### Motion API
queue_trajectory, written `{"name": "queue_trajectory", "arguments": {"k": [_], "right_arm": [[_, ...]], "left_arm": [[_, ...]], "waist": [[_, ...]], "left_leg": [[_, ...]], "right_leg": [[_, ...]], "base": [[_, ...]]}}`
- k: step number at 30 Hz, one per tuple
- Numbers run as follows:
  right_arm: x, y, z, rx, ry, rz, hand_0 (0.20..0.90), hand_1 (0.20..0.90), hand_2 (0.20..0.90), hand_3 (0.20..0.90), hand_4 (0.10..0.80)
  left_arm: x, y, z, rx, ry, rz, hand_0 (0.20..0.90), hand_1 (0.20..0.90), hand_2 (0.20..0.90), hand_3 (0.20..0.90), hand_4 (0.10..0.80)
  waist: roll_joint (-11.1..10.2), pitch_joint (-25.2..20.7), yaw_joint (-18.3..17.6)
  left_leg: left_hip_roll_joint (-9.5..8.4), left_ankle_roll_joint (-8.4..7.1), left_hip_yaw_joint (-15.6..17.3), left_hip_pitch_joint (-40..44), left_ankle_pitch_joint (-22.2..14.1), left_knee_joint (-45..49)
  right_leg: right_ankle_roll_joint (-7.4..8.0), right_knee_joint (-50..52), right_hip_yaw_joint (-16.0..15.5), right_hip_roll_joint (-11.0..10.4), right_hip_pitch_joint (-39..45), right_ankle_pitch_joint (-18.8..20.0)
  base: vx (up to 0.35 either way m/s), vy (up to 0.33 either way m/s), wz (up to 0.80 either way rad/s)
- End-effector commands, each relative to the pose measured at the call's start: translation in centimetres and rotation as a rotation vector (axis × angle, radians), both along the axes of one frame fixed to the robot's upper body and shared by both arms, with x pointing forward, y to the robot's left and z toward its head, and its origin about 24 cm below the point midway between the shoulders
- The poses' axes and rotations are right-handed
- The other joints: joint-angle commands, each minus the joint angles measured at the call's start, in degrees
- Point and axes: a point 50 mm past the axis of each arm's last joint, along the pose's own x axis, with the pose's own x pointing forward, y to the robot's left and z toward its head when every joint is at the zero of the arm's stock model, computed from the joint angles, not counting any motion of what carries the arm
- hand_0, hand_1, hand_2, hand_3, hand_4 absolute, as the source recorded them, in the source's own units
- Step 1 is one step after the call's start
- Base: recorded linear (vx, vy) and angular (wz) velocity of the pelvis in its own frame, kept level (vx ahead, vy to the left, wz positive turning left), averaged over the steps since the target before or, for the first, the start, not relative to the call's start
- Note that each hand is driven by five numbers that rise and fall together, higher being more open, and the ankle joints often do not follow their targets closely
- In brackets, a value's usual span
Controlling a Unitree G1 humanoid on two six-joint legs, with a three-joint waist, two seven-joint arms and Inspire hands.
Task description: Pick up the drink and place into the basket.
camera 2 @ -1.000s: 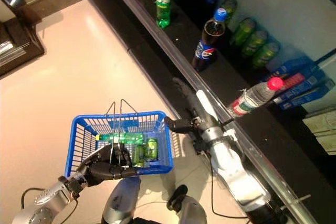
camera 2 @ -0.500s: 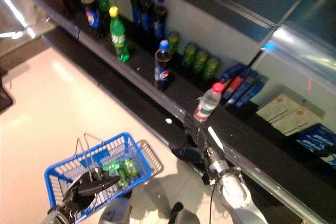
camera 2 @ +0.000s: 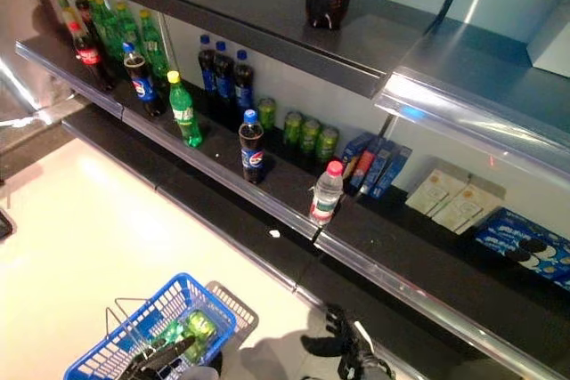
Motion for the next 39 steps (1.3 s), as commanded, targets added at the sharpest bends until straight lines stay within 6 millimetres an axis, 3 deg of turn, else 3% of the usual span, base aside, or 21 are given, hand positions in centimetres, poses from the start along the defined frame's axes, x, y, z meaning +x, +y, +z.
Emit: {"name": "queue_trajectory", "arguments": {"k": [1,6,9,12,14,15,16,17,18,19,20,22,25,27,30,32,34,35,36,37,39], "right_arm": [[0.9,-0.4,-0.7,-0.011,0.033,-0.004,0.9,0.9,0.9,0.9,0.8],[-3.0,-2.3,-2.6,-0.047,0.191,-0.147,0.9,0.9,0.9,0.9,0.8],[-3.5,-2.7,-3.0,-0.031,0.236,-0.235,0.9,0.9,0.9,0.9,0.8],[-4.7,-2.9,-3.4,-0.042,0.284,-0.261,0.9,0.9,0.9,0.9,0.8],[-5.1,-2.8,-3.6,-0.046,0.3,-0.304,0.9,0.9,0.9,0.9,0.8],[-5.2,-2.6,-3.7,-0.035,0.303,-0.377,0.9,0.9,0.9,0.9,0.8],[-5.3,-2.7,-3.7,-0.038,0.297,-0.413,0.9,0.9,0.9,0.9,0.8],[-5.4,-2.8,-3.6,-0.041,0.294,-0.42,0.9,0.9,0.9,0.9,0.8],[-5.6,-3.2,-3.6,-0.062,0.294,-0.443,0.9,0.9,0.9,0.9,0.8],[-5.8,-3.3,-3.6,-0.068,0.3,-0.464,0.9,0.9,0.9,0.9,0.8],[-6.1,-3.7,-3.6,-0.094,0.301,-0.453,0.9,0.9,0.9,0.9,0.8],[-5.9,-4.1,-3.5,-0.124,0.276,-0.416,0.9,0.9,0.9,0.9,0.8],[-5.4,-4.6,-3.3,-0.142,0.267,-0.382,0.9,0.9,0.9,0.9,0.8],[-5.4,-4.7,-3.3,-0.13,0.267,-0.393,0.9,0.9,0.9,0.9,0.8],[-5.5,-4.4,-3.4,-0.11,0.271,-0.402,0.9,0.9,0.9,0.9,0.8],[-6.1,-4.0,-3.6,-0.11,0.296,-0.391,0.9,0.9,0.9,0.9,0.8],[-6.8,-4.0,-3.7,-0.115,0.329,-0.401,0.9,0.9,0.9,0.9,0.8],[-7.5,-4.0,-3.8,-0.136,0.362,-0.383,0.9,0.9,0.9,0.9,0.8],[-7.5,-4.0,-3.8,-0.136,0.362,-0.383,0.9,0.9,0.9,0.9,0.8],[-8.0,-4.5,-3.7,-0.176,0.375,-0.322,0.9,0.9,0.9,0.9,0.8],[-7.9,-4.7,-3.6,-0.209,0.376,-0.278,0.9,0.9,0.9,0.9,0.8]], "left_arm": [[2.7,1.7,1.4,0.125,-0.147,0.022,0.3,0.3,0.3,0.2,0.1],[4.4,0.6,1.2,0.14,-0.119,-0.102,0.3,0.3,0.3,0.2,0.1],[3.7,0.8,1.0,0.178,-0.079,-0.14,0.3,0.3,0.3,0.2,0.1],[3.1,1.2,0.8,0.191,-0.05,-0.153,0.3,0.3,0.3,0.2,0.1],[3.3,1.2,0.9,0.192,-0.05,-0.168,0.3,0.3,0.3,0.2,0.1],[3.7,1.1,0.9,0.191,-0.048,-0.203,0.3,0.3,0.3,0.2,0.1],[3.8,1.2,0.9,0.191,-0.042,-0.218,0.3,0.3,0.3,0.2,0.1],[3.8,1.2,0.9,0.192,-0.041,-0.222,0.3,0.3,0.3,0.2,0.1],[3.9,1.3,0.9,0.204,-0.037,-0.254,0.3,0.3,0.3,0.2,0.1],[4.1,1.3,0.9,0.208,-0.039,-0.288,0.3,0.3,0.3,0.2,0.1],[4.7,1.1,1.0,0.214,-0.045,-0.342,0.3,0.3,0.3,0.2,0.1],[5.4,0.6,1.1,0.207,-0.056,-0.395,0.3,0.3,0.3,0.2,0.1],[5.1,0.4,0.9,0.178,-0.038,-0.367,0.3,0.3,0.3,0.2,0.1],[4.4,0.2,0.5,0.165,-0.013,-0.364,0.3,0.3,0.3,0.2,0.1],[3.2,-0.1,0.1,0.145,0.012,-0.362,0.3,0.3,0.3,0.2,0.1],[2.9,-0.2,-0.1,0.152,0.019,-0.347,0.3,0.3,0.3,0.2,0.1],[3.0,-0.5,-0.1,0.147,0.015,-0.336,0.3,0.3,0.3,0.2,0.1],[3.4,-0.8,-0.1,0.137,0.0,-0.338,0.3,0.3,0.3,0.2,0.1],[3.4,-0.8,-0.1,0.137,0.0,-0.338,0.3,0.3,0.3,0.2,0.1],[3.7,-1.3,0.0,0.139,-0.026,-0.339,0.3,0.3,0.3,0.2,0.1],[4.0,-1.2,0.1,0.142,-0.036,-0.306,0.3,0.3,0.3,0.2,0.1]], "waist": [[-1.1,-0.7,1.0],[-0.5,0.8,0.3],[-1.6,1.0,1.3],[-2.1,0.2,1.5],[-2.4,-0.3,1.6],[-2.0,-0.4,0.6],[-1.0,-0.2,-0.5],[-0.5,-0.4,-0.9],[0.2,0.1,-2.9],[0.2,0.2,-4.0],[-0.2,0.2,-5.9],[-0.7,-0.3,-6.9],[-2.4,0.0,-8.0],[-3.6,0.1,-9.1],[-4.1,0.1,-10.4],[-4.3,-0.6,-11.3],[-3.4,-1.9,-12.2],[-3.2,-3.0,-12.7],[-3.1,-3.1,-12.7],[-4.3,-3.3,-11.9],[-4.6,-2.8,-10.8]], "left_leg": [[3.73,-2.86,5.4,-0.6,2.1,2.4],[2.16,-1.77,17.7,-4.3,1.4,6.6],[-1.72,0.79,14.2,-4.9,-2.3,10.2],[-3.63,3.32,14.7,-3.9,-4.6,10.9],[-5.6,5.05,14.4,-3.4,-5.7,10.6],[-7.29,7.01,13.9,-1.9,-6.6,9.2],[-7.7,8.01,13.3,-0.8,-6.9,8.0],[-7.39,8.15,13.2,-0.7,-6.7,7.6],[-7.58,8.87,12.5,0.7,-7.1,6.2],[-7.96,9.07,11.4,1.0,-7.1,5.8],[-9.01,9.38,9.2,1.5,-7.1,5.3],[-10.42,9.75,7.3,1.4,-7.4,5.3],[-12.47,9.65,5.4,2.8,-9.7,6.3],[-14.61,9.6,2.5,4.9,-11.8,6.5],[-15.91,9.8,-1.1,9.4,-15.7,7.0],[-16.54,10.55,-3.3,10.8,-18.6,9.6],[-15.69,8.63,-4.2,12.0,-15.2,13.4],[-14.86,5.15,-2.7,10.5,-7.1,23.7],[-14.8,5.1,-2.8,10.3,-7.2,24.0],[-15.72,1.77,0.7,2.8,0.3,39.6],[-14.69,1.06,2.4,-2.3,1.8,42.8]], "right_leg": [[-0.79,-4.6,0.7,-0.8,-0.5,5.7],[-0.38,-3.7,-6.3,-2.4,1.3,5.7],[0.92,-2.4,-4.3,-4.6,2.1,5.6],[2.67,0.6,-2.9,-7.2,3.0,4.6],[3.77,5.2,-1.9,-9.9,2.1,7.0],[4.53,15.0,1.2,-12.6,-2.2,12.0],[4.29,21.8,3.8,-12.8,-6.0,13.9],[3.95,23.1,4.5,-12.4,-6.8,14.3],[3.13,27.9,8.8,-9.4,-10.3,13.5],[2.66,27.4,10.8,-5.7,-11.0,11.9],[2.04,25.3,12.9,0.0,-11.8,9.3],[1.55,21.0,13.7,3.0,-13.5,9.1],[0.89,8.9,13.1,4.5,-14.2,9.0],[0.94,2.0,11.8,6.5,-17.9,12.4],[1.74,1.5,8.5,6.7,-23.6,18.0],[0.07,3.5,9.5,7.4,-24.4,16.9],[-1.79,3.4,10.3,8.9,-22.7,14.6],[-3.65,2.4,10.0,9.0,-19.6,12.2],[-3.68,2.4,9.9,9.0,-19.6,12.2],[-5.17,0.6,9.7,7.3,-15.1,10.9],[-5.59,0.3,10.1,7.0,-12.9,9.9]], "base": [[0.068,0.008,0.2],[0.07,0.092,0.7],[0.271,0.258,1.0],[0.256,0.295,0.34],[0.217,0.319,0.4],[0.244,0.407,0.43],[0.252,0.418,0.5],[0.248,0.336,0.75],[0.216,0.207,0.78],[0.346,0.236,1.13],[0.296,0.116,1.25],[0.403,0.074,1.45],[0.494,-0.021,1.04],[0.572,-0.026,0.66],[0.529,-0.033,0.43],[0.506,-0.07,0.56],[0.331,-0.064,0.77],[0.244,-0.061,0.72],[0.477,-0.188,0.82],[0.425,-0.174,0.96],[0.366,-0.144,0.65]]}}
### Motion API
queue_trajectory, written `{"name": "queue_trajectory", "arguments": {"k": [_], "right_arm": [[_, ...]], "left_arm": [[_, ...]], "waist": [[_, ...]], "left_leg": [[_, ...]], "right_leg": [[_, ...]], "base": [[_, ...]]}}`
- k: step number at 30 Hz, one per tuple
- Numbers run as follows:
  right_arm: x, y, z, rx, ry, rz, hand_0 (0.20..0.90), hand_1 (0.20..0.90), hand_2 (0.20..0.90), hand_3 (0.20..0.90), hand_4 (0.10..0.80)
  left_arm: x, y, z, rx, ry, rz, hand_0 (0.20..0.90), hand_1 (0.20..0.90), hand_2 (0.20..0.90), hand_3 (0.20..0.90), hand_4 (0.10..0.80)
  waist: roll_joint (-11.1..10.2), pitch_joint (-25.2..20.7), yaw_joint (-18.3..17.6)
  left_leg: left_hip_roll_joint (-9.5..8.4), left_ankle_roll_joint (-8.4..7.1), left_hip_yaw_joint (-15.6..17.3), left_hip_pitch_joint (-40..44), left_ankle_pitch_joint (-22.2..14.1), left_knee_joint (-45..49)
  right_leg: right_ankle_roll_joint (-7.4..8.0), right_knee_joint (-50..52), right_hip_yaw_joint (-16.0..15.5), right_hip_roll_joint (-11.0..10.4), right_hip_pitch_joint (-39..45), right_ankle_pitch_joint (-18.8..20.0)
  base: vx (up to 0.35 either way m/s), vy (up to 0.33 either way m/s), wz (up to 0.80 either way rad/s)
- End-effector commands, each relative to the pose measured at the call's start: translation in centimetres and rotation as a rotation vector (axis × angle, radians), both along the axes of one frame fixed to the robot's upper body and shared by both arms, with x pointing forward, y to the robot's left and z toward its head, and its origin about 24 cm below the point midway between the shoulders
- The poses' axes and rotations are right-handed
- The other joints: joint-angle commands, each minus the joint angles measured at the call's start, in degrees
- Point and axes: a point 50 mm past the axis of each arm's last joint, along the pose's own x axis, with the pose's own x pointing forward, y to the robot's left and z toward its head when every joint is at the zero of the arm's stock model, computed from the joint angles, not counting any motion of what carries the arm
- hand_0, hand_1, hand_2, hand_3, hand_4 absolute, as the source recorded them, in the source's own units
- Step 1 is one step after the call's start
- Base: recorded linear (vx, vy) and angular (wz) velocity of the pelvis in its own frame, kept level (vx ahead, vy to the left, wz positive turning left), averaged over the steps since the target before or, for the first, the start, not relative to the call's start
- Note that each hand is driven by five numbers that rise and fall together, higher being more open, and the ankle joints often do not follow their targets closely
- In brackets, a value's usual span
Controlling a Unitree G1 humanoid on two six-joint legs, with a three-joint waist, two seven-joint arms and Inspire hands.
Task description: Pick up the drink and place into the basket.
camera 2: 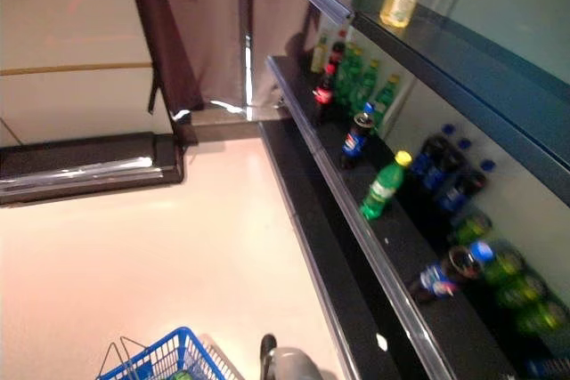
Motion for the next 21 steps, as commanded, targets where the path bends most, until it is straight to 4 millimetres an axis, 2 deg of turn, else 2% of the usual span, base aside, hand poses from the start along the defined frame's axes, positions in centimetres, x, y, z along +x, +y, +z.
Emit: {"name": "queue_trajectory", "arguments": {"k": [1,3,5,6,7,8,9,10,11,12,13,14,15,16,18,19,21], "right_arm": [[2.3,-3.4,1.0,-0.131,-0.044,0.163,0.9,0.9,0.9,0.9,0.8],[3.0,-3.7,1.1,-0.111,-0.064,0.123,0.9,0.9,0.9,0.9,0.8],[3.7,-3.8,1.2,-0.113,-0.075,0.14,0.9,0.9,0.9,0.9,0.8],[4.2,-3.7,1.2,-0.119,-0.08,0.141,0.9,0.9,0.9,0.9,0.8],[4.1,-3.6,1.1,-0.114,-0.078,0.129,0.9,0.9,0.9,0.9,0.8],[4.0,-3.3,1.0,-0.112,-0.076,0.129,0.9,0.9,0.9,0.9,0.8],[4.1,-3.3,1.0,-0.113,-0.076,0.133,0.9,0.9,0.9,0.9,0.8],[3.9,-3.3,1.0,-0.113,-0.071,0.147,0.9,0.9,0.9,0.9,0.8],[3.9,-3.3,1.0,-0.113,-0.071,0.147,0.9,0.9,0.9,0.9,0.8],[3.7,-3.2,1.0,-0.105,-0.068,0.144,0.9,0.9,0.9,0.9,0.8],[3.7,-3.2,0.9,-0.1,-0.07,0.125,0.9,0.9,0.9,0.9,0.8],[3.7,-3.2,0.9,-0.1,-0.07,0.125,0.9,0.9,0.9,0.9,0.8],[3.8,-3.0,0.9,-0.092,-0.078,0.079,0.9,0.9,0.9,0.9,0.8],[3.7,-3.0,0.9,-0.087,-0.085,0.056,0.9,0.9,0.9,0.9,0.8],[3.7,-3.1,0.9,-0.099,-0.104,0.021,0.9,0.9,0.9,0.9,0.8],[3.4,-3.0,0.9,-0.111,-0.11,-0.007,0.9,0.9,0.9,0.9,0.8],[3.3,-2.6,0.8,-0.116,-0.11,-0.006,0.9,0.9,0.9,0.9,0.8]], "left_arm": [[6.6,-2.3,1.4,-0.029,-0.316,-0.079,0.3,0.3,0.3,0.2,0.1],[7.1,-1.9,1.7,-0.025,-0.346,-0.043,0.3,0.3,0.3,0.2,0.1],[7.0,-1.5,1.8,-0.031,-0.359,-0.009,0.3,0.3,0.3,0.2,0.1],[6.3,-1.2,1.6,-0.033,-0.36,0.017,0.3,0.3,0.3,0.2,0.1],[5.9,-1.0,1.5,-0.029,-0.352,0.021,0.3,0.3,0.3,0.2,0.1],[5.0,-1.1,1.3,-0.031,-0.341,0.024,0.3,0.3,0.3,0.2,0.1],[4.8,-1.1,1.3,-0.031,-0.339,0.023,0.3,0.3,0.3,0.2,0.1],[4.4,-1.4,1.1,-0.032,-0.33,0.028,0.3,0.3,0.3,0.2,0.1],[4.4,-1.4,1.1,-0.032,-0.33,0.028,0.3,0.3,0.3,0.2,0.1],[4.1,-1.8,0.9,-0.031,-0.316,0.04,0.3,0.3,0.3,0.2,0.1],[4.1,-2.0,0.9,-0.029,-0.305,0.042,0.3,0.3,0.3,0.2,0.1],[4.1,-2.0,0.9,-0.029,-0.305,0.042,0.3,0.3,0.3,0.2,0.1],[4.3,-1.9,0.9,-0.033,-0.291,0.04,0.3,0.3,0.3,0.2,0.1],[4.5,-1.8,0.9,-0.034,-0.285,0.035,0.3,0.3,0.3,0.2,0.1],[4.9,-1.5,1.0,-0.033,-0.283,0.017,0.3,0.3,0.3,0.2,0.1],[5.3,-1.2,1.2,-0.019,-0.288,-0.02,0.3,0.3,0.3,0.2,0.1],[5.6,-0.5,1.4,-0.01,-0.297,-0.042,0.3,0.3,0.3,0.2,0.1]], "waist": [[1.4,1.0,1.2],[1.6,2.9,3.9],[1.5,3.7,5.3],[1.9,3.7,5.8],[2.4,3.8,6.4],[2.5,3.8,7.5],[2.6,3.8,7.7],[2.8,3.8,8.5],[2.7,3.9,8.6],[2.8,4.0,9.0],[3.0,4.1,9.1],[2.9,4.1,9.1],[3.5,3.9,8.8],[3.8,4.0,8.5],[4.0,4.1,7.8],[4.1,3.8,7.1],[4.6,3.1,6.2]], "left_leg": [[-1.82,0.21,2.2,-4.5,15.5,16.1],[1.18,1.77,4.0,-10.8,14.1,11.3],[2.3,2.36,4.4,-11.2,14.1,5.1],[5.49,3.05,4.9,-9.6,13.2,-5.3],[7.4,2.59,3.0,-8.7,14.3,-13.2],[10.34,1.16,-0.9,-8.4,16.8,-21.6],[10.95,0.81,-1.4,-8.4,17.5,-22.6],[13.31,-0.47,-3.8,-8.9,19.6,-26.1],[13.24,-0.46,-3.8,-8.6,19.7,-26.2],[14.54,-1.13,-4.8,-9.3,20.1,-26.4],[14.69,-1.22,-4.9,-9.6,19.7,-24.9],[14.67,-1.21,-4.9,-9.6,19.7,-24.9],[14.52,-1.43,-4.5,-9.0,18.7,-23.8],[14.06,-1.37,-4.3,-8.3,17.5,-23.0],[12.8,-0.7,-2.8,-8.2,15.2,-20.0],[11.35,0.41,-1.0,-8.5,13.3,-17.7],[9.13,2.37,1.2,-6.1,12.0,-18.7]], "right_leg": [[4.58,-9.6,1.1,0.8,7.1,5.2],[4.41,-10.2,3.2,1.6,10.8,3.2],[4.65,-10.7,4.7,1.7,12.2,2.3],[5.39,-11.2,6.3,2.2,13.3,1.3],[5.95,-11.4,7.6,2.7,14.3,0.5],[6.72,-12.1,10.4,2.5,16.0,-0.3],[6.79,-12.2,10.8,2.4,16.2,-0.3],[7.33,-12.9,12.4,1.9,17.3,-0.5],[7.34,-13.0,12.4,1.9,17.4,-0.5],[8.11,-13.2,13.3,0.6,18.5,-0.9],[8.82,-13.0,13.2,-0.7,19.1,-1.3],[8.83,-13.0,13.2,-0.7,19.1,-1.3],[10.46,-12.0,12.5,-3.0,19.0,-1.6],[11.35,-10.6,12.0,-4.6,18.7,-2.2],[12.2,-8.8,11.6,-6.5,18.5,-2.6],[12.83,-7.2,11.1,-8.0,18.5,-2.3],[14.01,-2.1,9.3,-10.4,15.2,2.3]], "base": [[0.212,-0.071,-0.26],[0.278,-0.02,-0.73],[0.32,0.12,-0.69],[0.436,0.286,-0.52],[0.643,0.436,-0.54],[0.479,0.331,-0.4],[0.527,0.343,-0.48],[0.265,0.17,-0.37],[0.42,0.3,-0.62],[0.34,0.292,-0.59],[0.338,0.293,-0.67],[0.31,0.335,-0.57],[0.301,0.333,-0.45],[0.407,0.446,-0.34],[0.311,0.327,-0.16],[0.305,0.317,-0.1],[0.288,0.313,-0.19]]}}
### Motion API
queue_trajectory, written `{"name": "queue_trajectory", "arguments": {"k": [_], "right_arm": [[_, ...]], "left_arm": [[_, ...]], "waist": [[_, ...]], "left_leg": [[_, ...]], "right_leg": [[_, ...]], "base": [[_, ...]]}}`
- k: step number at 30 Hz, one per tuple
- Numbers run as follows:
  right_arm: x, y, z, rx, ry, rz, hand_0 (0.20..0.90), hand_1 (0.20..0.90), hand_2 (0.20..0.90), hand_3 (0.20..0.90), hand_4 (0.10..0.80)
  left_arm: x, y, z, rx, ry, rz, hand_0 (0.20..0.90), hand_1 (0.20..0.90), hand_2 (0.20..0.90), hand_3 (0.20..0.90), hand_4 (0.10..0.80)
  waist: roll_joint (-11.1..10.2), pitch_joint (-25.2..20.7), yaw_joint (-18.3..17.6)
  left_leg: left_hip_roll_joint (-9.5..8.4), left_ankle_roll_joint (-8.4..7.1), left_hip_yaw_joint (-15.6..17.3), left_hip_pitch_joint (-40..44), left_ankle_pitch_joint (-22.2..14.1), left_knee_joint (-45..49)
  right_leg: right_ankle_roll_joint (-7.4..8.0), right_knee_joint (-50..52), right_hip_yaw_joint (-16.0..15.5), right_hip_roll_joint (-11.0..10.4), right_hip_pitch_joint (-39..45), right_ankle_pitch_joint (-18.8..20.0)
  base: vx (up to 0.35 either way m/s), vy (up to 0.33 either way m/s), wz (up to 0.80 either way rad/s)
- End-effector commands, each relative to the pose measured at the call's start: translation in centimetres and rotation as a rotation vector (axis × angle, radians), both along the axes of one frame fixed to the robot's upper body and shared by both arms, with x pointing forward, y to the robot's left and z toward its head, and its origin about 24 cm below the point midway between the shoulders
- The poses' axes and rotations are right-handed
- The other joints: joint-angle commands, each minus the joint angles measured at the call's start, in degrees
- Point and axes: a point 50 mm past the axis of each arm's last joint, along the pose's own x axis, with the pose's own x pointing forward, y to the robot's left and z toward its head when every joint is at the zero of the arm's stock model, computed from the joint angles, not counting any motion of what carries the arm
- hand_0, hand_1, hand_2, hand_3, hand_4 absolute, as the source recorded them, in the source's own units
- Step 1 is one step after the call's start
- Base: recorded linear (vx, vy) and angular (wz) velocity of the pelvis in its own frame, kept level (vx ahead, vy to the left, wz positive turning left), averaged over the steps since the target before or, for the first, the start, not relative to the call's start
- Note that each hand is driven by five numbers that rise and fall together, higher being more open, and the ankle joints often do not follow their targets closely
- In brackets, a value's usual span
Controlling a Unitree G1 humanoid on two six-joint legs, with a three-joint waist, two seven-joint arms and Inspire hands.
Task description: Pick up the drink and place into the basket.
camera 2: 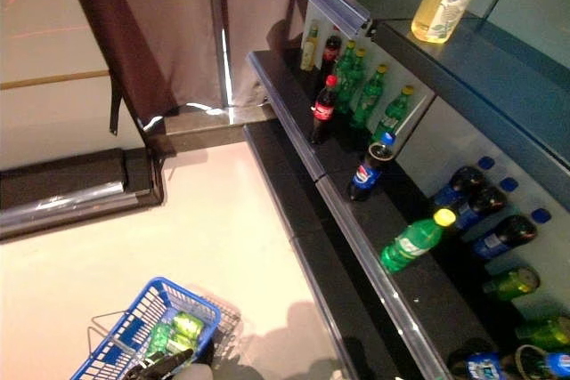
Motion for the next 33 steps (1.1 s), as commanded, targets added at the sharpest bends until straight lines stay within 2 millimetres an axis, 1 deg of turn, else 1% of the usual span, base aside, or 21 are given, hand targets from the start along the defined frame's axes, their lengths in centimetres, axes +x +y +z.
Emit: {"name": "queue_trajectory", "arguments": {"k": [1,3,4,6,7,9,10,13,18,19,20,21,22,24,25,26,28,29,30,32,33], "right_arm": [[-0.5,-1.3,0.3,-0.063,-0.029,-0.044,0.9,0.9,0.9,0.9,0.8],[0.3,-1.2,0.5,-0.071,-0.065,0.008,0.9,0.9,0.9,0.9,0.8],[0.7,-1.2,0.5,-0.069,-0.078,0.014,0.9,0.9,0.9,0.9,0.8],[1.4,-1.1,0.6,-0.055,-0.09,0.021,0.9,0.9,0.9,0.9,0.8],[1.5,-0.9,0.6,-0.045,-0.091,0.044,0.9,0.9,0.9,0.9,0.8],[1.6,-0.8,0.6,-0.041,-0.092,0.058,0.9,0.9,0.9,0.9,0.8],[1.8,-0.7,0.6,-0.031,-0.1,0.086,0.9,0.9,0.9,0.9,0.8],[2.5,-0.4,0.7,-0.028,-0.115,0.105,0.9,0.9,0.9,0.9,0.8],[3.0,-0.5,0.8,-0.038,-0.127,0.142,0.9,0.9,0.9,0.9,0.8],[3.4,-0.6,1.0,-0.045,-0.135,0.189,0.9,0.9,0.9,0.9,0.8],[3.4,-0.7,1.0,-0.045,-0.136,0.195,0.9,0.9,0.9,0.9,0.8],[3.5,-0.7,1.0,-0.045,-0.136,0.197,0.9,0.9,0.9,0.9,0.8],[3.6,-0.6,1.0,-0.049,-0.124,0.206,0.9,0.9,0.9,0.9,0.8],[3.8,-0.5,1.0,-0.048,-0.118,0.219,0.9,0.9,0.9,0.9,0.8],[4.0,-0.7,1.1,-0.043,-0.119,0.224,0.9,0.9,0.9,0.9,0.8],[4.0,-0.7,1.1,-0.043,-0.12,0.224,0.9,0.9,0.9,0.9,0.8],[3.7,-0.7,1.0,-0.037,-0.125,0.21,0.9,0.9,0.9,0.9,0.8],[3.7,-0.7,1.0,-0.037,-0.137,0.195,0.9,0.9,0.9,0.9,0.8],[4.0,-0.7,1.1,-0.04,-0.156,0.198,0.9,0.9,0.9,0.9,0.8],[4.3,-0.6,1.2,-0.04,-0.168,0.187,0.9,0.9,0.9,0.9,0.8],[4.2,-0.6,1.2,-0.038,-0.177,0.172,0.9,0.9,0.9,0.9,0.8]], "left_arm": [[1.2,0.7,0.9,0.032,-0.125,-0.078,0.3,0.3,0.3,0.2,0.1],[1.2,1.5,1.2,0.064,-0.122,-0.092,0.3,0.3,0.3,0.2,0.1],[1.2,1.8,1.3,0.075,-0.12,-0.084,0.3,0.3,0.3,0.2,0.1],[1.3,2.7,1.6,0.087,-0.127,-0.068,0.3,0.3,0.3,0.2,0.1],[1.5,3.0,1.8,0.099,-0.13,-0.068,0.3,0.3,0.3,0.2,0.1],[1.5,3.2,1.8,0.105,-0.13,-0.067,0.3,0.3,0.3,0.2,0.1],[1.4,3.4,1.9,0.114,-0.127,-0.061,0.3,0.3,0.3,0.2,0.1],[0.4,3.0,1.4,0.101,-0.103,-0.041,0.3,0.3,0.3,0.2,0.1],[-0.7,1.8,0.8,0.083,-0.071,-0.066,0.3,0.3,0.3,0.2,0.1],[-1.5,1.1,0.4,0.067,-0.054,-0.021,0.3,0.3,0.3,0.2,0.1],[-1.7,1.2,0.4,0.063,-0.048,-0.004,0.3,0.3,0.3,0.2,0.1],[-1.9,1.2,0.3,0.058,-0.043,0.009,0.3,0.3,0.3,0.2,0.1],[-2.2,1.0,0.2,0.04,-0.029,0.034,0.3,0.3,0.3,0.2,0.1],[-2.4,0.7,0.0,0.031,-0.029,0.038,0.3,0.3,0.3,0.2,0.1],[-2.9,0.3,-0.1,0.024,-0.025,0.026,0.3,0.3,0.3,0.2,0.1],[-3.0,0.3,-0.1,0.025,-0.023,0.026,0.3,0.3,0.3,0.2,0.1],[-3.4,0.0,-0.2,0.029,-0.013,0.012,0.3,0.3,0.3,0.2,0.1],[-3.4,-0.1,-0.2,0.03,-0.019,0.001,0.3,0.3,0.3,0.2,0.1],[-3.0,-0.3,-0.2,0.025,-0.033,0.006,0.3,0.3,0.3,0.2,0.1],[-2.2,-0.2,0.0,0.02,-0.05,-0.01,0.3,0.3,0.3,0.2,0.1],[-1.4,0.1,0.2,0.016,-0.069,-0.028,0.3,0.3,0.3,0.2,0.1]], "waist": [[1.9,-1.4,0.1],[3.6,-1.1,-0.5],[4.1,-1.1,-0.7],[3.4,-0.8,-1.4],[2.9,-0.6,-1.4],[2.8,-0.7,-1.3],[2.7,-1.0,-0.8],[2.5,-1.5,-0.3],[2.0,-2.0,0.0],[0.2,-1.4,0.6],[0.2,-0.7,1.1],[0.2,-0.6,1.4],[0.9,0.3,2.8],[1.2,0.5,3.9],[2.4,0.4,4.8],[2.5,0.6,5.1],[2.8,1.2,6.3],[2.8,1.5,6.7],[2.6,1.7,7.1],[2.8,1.8,6.1],[2.9,1.9,5.5]], "left_leg": [[0.25,1.95,1.4,-3.7,-5.7,8.1],[-0.26,2.77,6.1,0.6,-6.6,5.6],[-0.07,2.75,7.2,1.8,-6.8,4.7],[-1.24,2.52,9.9,3.3,-8.4,5.3],[-2.07,2.48,11.7,4.4,-9.8,5.8],[-2.25,2.43,12.2,4.4,-10.0,5.9],[-2.26,2.36,13.2,4.7,-10.2,6.2],[-2.17,1.8,13.0,3.9,-10.2,9.6],[-1.11,0.74,13.5,2.1,-9.3,14.7],[-0.14,-1.56,9.0,-5.9,-3.3,31.4],[-0.22,-1.46,7.2,-8.8,-2.9,36.1],[-0.67,-1.36,5.8,-9.8,-2.2,35.8],[-2.19,-0.91,2.1,-10.8,-1.8,32.0],[-1.74,-0.33,-0.1,-10.0,-1.3,23.2],[3.04,-1.31,-1.8,-9.2,1.7,8.5],[3.76,-1.76,-2.0,-8.6,2.9,6.1],[5.53,-2.93,-5.6,-9.9,5.6,0.9],[5.37,-2.94,-7.6,-10.6,5.8,1.9],[3.94,-2.35,-9.3,-10.9,3.7,3.6],[3.88,-2.29,-6.2,-10.4,1.5,5.1],[2.88,-2.13,-5.6,-10.6,-0.2,7.1]], "right_leg": [[7.18,9.7,-5.0,-10.7,-7.3,11.6],[6.68,15.1,-11.8,-12.1,-11.9,14.1],[6.25,14.8,-13.1,-10.9,-12.6,12.6],[5.54,10.8,-17.4,-6.7,-13.0,10.7],[5.36,8.6,-20.7,-6.5,-13.2,11.0],[5.34,8.0,-21.8,-6.6,-13.5,11.7],[5.15,6.8,-22.7,-7.4,-13.5,11.9],[2.92,3.2,-22.1,-5.9,-10.3,9.7],[1.4,0.8,-21.6,-5.3,-9.0,9.6],[-0.95,-1.8,-20.1,-4.5,-7.8,9.9],[-1.53,-1.4,-19.6,-4.0,-7.5,9.5],[-1.62,-1.3,-19.1,-3.9,-7.5,9.4],[-1.34,-1.1,-16.8,-3.0,-6.7,9.1],[-0.48,-1.9,-13.9,-2.2,-6.1,8.9],[0.58,-2.7,-11.4,-1.0,-5.3,8.3],[0.71,-2.9,-11.1,-0.9,-4.8,8.1],[1.29,-3.0,-8.3,-0.7,-3.1,7.0],[1.29,-2.5,-7.0,-0.9,-2.7,6.3],[1.84,-2.0,-6.3,-2.0,-3.1,6.0],[2.57,-0.8,-7.2,-3.8,-3.5,5.5],[3.08,-0.1,-7.8,-5.1,-3.7,5.6]], "base": [[0.249,0.314,-0.25],[0.233,0.302,-0.54],[0.195,0.195,-0.89],[0.175,0.07,-0.83],[0.113,0.003,-0.72],[0.039,-0.043,-0.67],[0.049,-0.122,-0.58],[0.068,-0.116,-0.43],[0.029,-0.078,-0.46],[0.065,-0.26,-0.74],[0.071,-0.239,-0.58],[0.148,-0.007,-0.8],[0.158,0.061,-0.98],[0.278,0.152,-1.07],[0.362,0.201,-0.99],[0.401,0.208,-1.07],[0.269,0.135,-1.03],[0.21,0.186,-0.82],[0.142,0.204,-0.48],[0.14,0.233,-0.85],[0.148,0.235,-1.22]]}}
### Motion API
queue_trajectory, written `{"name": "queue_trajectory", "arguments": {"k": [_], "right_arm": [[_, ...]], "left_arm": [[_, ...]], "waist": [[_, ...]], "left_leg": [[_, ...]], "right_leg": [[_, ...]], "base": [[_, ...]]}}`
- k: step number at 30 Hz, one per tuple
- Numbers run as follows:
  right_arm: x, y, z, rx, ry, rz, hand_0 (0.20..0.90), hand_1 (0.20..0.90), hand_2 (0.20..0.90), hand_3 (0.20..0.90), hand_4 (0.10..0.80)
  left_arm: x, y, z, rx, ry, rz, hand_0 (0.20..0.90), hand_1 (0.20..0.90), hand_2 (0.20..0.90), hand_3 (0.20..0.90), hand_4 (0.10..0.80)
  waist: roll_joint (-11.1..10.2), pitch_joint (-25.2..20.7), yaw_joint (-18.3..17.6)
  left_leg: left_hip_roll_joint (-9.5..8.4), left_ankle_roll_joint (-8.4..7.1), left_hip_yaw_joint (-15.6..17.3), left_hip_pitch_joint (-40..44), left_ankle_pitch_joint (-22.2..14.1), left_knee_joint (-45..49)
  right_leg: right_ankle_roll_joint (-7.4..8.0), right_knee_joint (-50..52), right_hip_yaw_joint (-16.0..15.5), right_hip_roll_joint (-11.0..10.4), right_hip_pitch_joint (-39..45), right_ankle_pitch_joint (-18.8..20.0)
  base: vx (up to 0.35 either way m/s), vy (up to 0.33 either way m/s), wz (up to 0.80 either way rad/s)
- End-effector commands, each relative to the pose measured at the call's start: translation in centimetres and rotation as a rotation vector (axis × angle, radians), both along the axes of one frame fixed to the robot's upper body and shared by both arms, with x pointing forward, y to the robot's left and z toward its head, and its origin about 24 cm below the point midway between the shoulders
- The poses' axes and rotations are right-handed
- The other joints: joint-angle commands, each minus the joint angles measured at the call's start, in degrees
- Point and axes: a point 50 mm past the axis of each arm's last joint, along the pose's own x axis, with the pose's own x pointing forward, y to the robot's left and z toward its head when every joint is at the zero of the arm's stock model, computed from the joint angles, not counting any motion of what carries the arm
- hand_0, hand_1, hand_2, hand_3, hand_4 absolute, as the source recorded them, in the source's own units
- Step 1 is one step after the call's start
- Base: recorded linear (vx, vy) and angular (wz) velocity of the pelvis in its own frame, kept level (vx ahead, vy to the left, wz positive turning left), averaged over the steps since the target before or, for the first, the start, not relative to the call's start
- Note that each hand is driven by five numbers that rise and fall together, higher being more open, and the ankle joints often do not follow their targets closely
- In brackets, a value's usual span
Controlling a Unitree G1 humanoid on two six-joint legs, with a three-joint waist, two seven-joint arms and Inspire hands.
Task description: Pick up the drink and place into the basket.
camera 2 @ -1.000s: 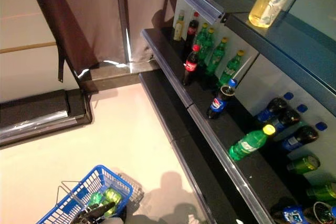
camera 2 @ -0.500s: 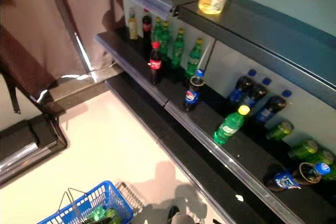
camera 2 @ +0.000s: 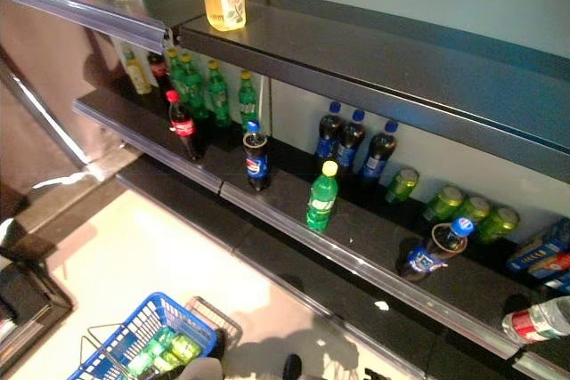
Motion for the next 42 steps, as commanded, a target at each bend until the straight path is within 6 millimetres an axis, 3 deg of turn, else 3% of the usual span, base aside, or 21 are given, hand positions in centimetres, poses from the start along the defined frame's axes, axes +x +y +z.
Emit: {"name": "queue_trajectory", "arguments": {"k": [1,2,5,9,11,14,21,28,34,37,42], "right_arm": [[2.7,0.9,0.5,0.034,-0.129,-0.006,0.9,0.9,0.9,0.9,0.8],[2.8,1.5,0.5,0.042,-0.16,0.038,0.9,0.9,0.9,0.9,0.8],[4.6,2.6,1.1,0.055,-0.234,0.126,0.9,0.9,0.9,0.9,0.8],[8.6,3.6,2.7,0.068,-0.344,0.217,0.9,0.9,0.9,0.9,0.8],[10.9,5.3,4.4,0.103,-0.448,0.319,0.9,0.9,0.9,0.9,0.8],[12.2,7.2,6.4,0.176,-0.541,0.407,0.9,0.9,0.9,0.9,0.8],[12.7,8.8,11.1,0.322,-0.626,0.787,0.9,0.9,0.9,0.9,0.8],[14.6,7.9,21.2,0.394,-0.93,1.02,0.9,0.9,0.9,0.9,0.8],[15.1,6.7,28.3,0.381,-1.256,1.065,0.9,0.9,0.9,0.9,0.8],[15.1,6.0,32.6,0.29,-1.554,0.996,0.9,0.9,0.9,0.9,0.8],[15.1,4.0,34.6,0.095,-1.779,0.727,0.9,0.9,0.9,0.9,0.8]], "left_arm": [[2.0,-0.2,0.8,0.007,-0.123,-0.183,0.3,0.3,0.3,0.2,0.1],[3.2,0.2,1.2,0.015,-0.159,-0.189,0.3,0.3,0.3,0.2,0.1],[4.5,0.8,1.8,0.047,-0.198,-0.219,0.3,0.3,0.3,0.2,0.1],[6.7,1.2,2.7,0.06,-0.259,-0.218,0.3,0.3,0.3,0.2,0.1],[7.4,1.6,3.1,0.065,-0.27,-0.166,0.3,0.3,0.3,0.2,0.1],[6.4,1.9,2.9,0.072,-0.244,-0.137,0.3,0.3,0.3,0.2,0.1],[4.3,3.4,2.8,0.109,-0.178,-0.185,0.3,0.3,0.3,0.2,0.1],[3.2,5.2,3.1,0.139,-0.17,-0.164,0.3,0.3,0.3,0.2,0.1],[2.2,5.1,2.8,0.121,-0.152,-0.158,0.3,0.3,0.3,0.2,0.1],[1.3,4.2,2.2,0.096,-0.133,-0.155,0.3,0.3,0.3,0.2,0.1],[0.6,2.7,1.7,0.071,-0.128,-0.184,0.3,0.3,0.3,0.2,0.1]], "waist": [[-0.7,1.7,-1.6],[-0.4,1.7,-2.1],[-0.3,2.0,-1.3],[-0.4,3.1,0.5],[-1.7,3.5,1.8],[-3.2,3.4,2.6],[-5.8,1.8,2.7],[-6.4,0.0,1.3],[-5.3,-1.0,-0.4],[-4.1,-1.7,-1.4],[-2.4,-1.9,-2.9]], "left_leg": [[-2.16,2.95,-0.3,-3.4,3.3,-0.1],[-2.98,3.36,1.1,-2.1,2.2,-0.1],[-3.27,3.62,2.7,-1.0,1.3,-0.2],[-1.53,2.66,4.5,-2.4,1.6,-0.1],[-1.01,2.0,3.7,-5.0,1.9,1.3],[0.04,1.35,2.5,-5.3,2.7,1.0],[0.96,0.64,1.5,-4.0,3.6,-1.3],[2.01,0.03,1.9,-2.4,4.0,-2.2],[2.8,-0.19,2.4,-1.7,3.8,-2.1],[3.36,-0.24,3.0,-1.4,3.4,-1.5],[3.89,-0.28,3.5,-1.2,2.6,-0.1]], "right_leg": [[10.0,1.2,4.3,-7.5,9.0,-3.7],[11.64,1.3,2.9,-10.3,8.3,-2.3],[13.55,0.6,-0.2,-13.8,7.1,-0.3],[14.79,-0.2,-2.9,-15.9,5.8,0.5],[14.5,-2.7,-3.1,-14.9,7.9,0.3],[14.23,-3.7,-4.1,-13.4,9.8,0.1],[13.45,-3.9,-4.9,-11.0,11.9,-1.1],[12.9,-2.9,-4.4,-10.0,12.4,-2.4],[12.62,-1.8,-3.5,-9.9,11.8,-3.3],[12.22,-0.7,-2.9,-9.8,11.2,-4.0],[11.43,1.5,-2.1,-9.6,10.0,-5.3]], "base": [[0.187,0.281,-0.94],[0.138,0.197,-0.6],[-0.012,0.086,-0.18],[-0.176,-0.074,-0.33],[-0.138,-0.246,-0.01],[-0.02,-0.219,0.05],[0.003,-0.125,0.17],[0.014,-0.018,0.06],[0.004,0.019,-0.04],[0.045,0.057,-0.16],[0.053,0.058,-0.05]]}}
